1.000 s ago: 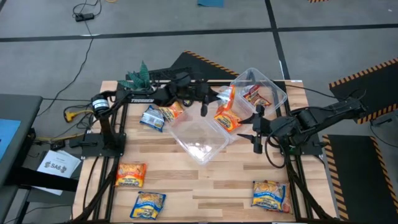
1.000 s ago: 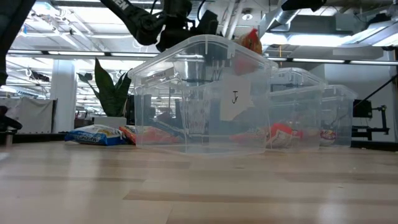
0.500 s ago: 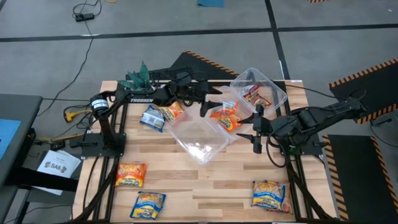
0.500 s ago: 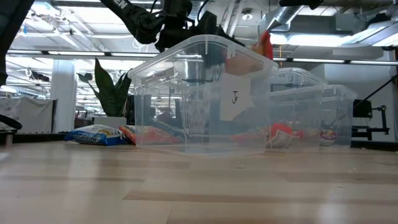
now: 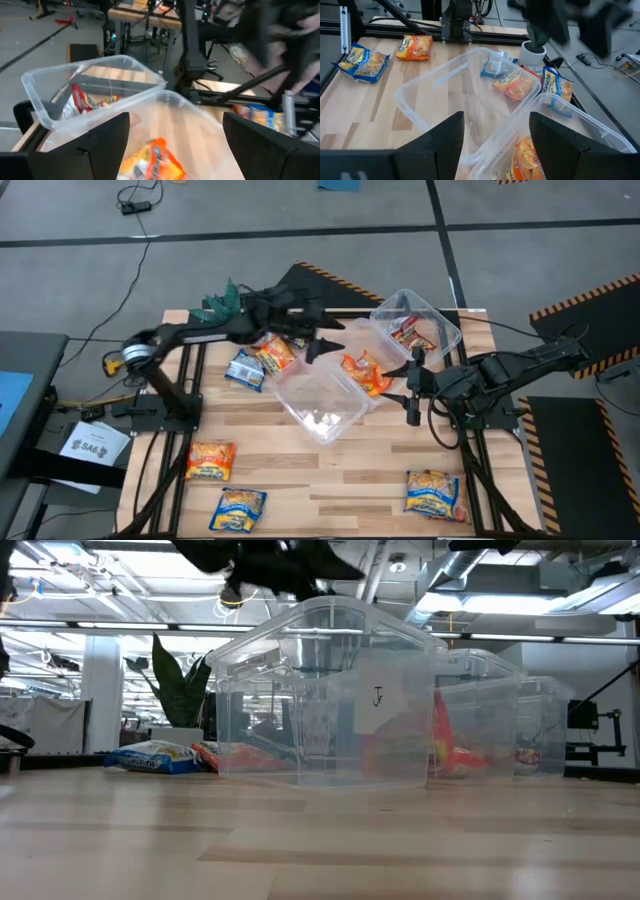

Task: Sort Maruchan noodles
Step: Put the blue noodle pack into the left transparent bin

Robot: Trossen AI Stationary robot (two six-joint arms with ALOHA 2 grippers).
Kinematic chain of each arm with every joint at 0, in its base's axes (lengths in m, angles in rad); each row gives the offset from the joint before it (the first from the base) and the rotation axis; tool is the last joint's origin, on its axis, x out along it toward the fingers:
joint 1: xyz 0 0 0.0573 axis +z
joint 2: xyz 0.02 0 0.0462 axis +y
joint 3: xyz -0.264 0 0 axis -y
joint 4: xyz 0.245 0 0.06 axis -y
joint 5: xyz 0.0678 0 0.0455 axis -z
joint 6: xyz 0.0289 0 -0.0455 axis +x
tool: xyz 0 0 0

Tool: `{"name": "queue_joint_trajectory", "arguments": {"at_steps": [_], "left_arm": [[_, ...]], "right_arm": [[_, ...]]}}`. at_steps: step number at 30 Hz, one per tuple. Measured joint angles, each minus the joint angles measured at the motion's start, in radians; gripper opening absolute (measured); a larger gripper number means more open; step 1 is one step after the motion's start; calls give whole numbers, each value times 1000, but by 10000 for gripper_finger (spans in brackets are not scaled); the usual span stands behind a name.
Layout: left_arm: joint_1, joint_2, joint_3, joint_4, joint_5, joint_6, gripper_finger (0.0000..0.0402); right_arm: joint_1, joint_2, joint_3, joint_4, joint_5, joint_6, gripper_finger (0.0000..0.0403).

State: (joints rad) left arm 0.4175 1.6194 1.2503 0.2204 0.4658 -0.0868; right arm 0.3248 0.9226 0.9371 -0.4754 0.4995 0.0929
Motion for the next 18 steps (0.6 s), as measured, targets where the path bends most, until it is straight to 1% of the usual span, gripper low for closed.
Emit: {"name": "queue_joint_trajectory", "arguments": {"at_steps": [2, 4, 6, 8, 10, 12, 15, 18], "left_arm": [[-12, -85, -12, -92, -4, 24, 307], [-39, -174, -52, -137, -28, 33, 307], [-83, -266, -126, -151, -90, 30, 307], [-141, -364, -228, -137, -183, 37, 307], [-209, -460, -353, -79, -265, 39, 307], [-278, -556, -487, 14, -333, 37, 307], [-378, -674, -681, 205, -425, 14, 307], [-455, -764, -834, 392, -481, 5, 307]], "right_arm": [[0, 0, 0, -10, 0, 0, 245], [0, 0, 0, -25, 0, 1, 245], [0, 0, 0, -29, 0, 1, 245], [0, 0, 0, -36, 0, 4, 245], [0, 0, 0, -42, 0, 4, 245], [0, -1, 0, -42, 0, 4, 245], [-1, 0, 0, -40, 0, 4, 245], [-1, 0, 0, -37, 0, 13, 245]]}}
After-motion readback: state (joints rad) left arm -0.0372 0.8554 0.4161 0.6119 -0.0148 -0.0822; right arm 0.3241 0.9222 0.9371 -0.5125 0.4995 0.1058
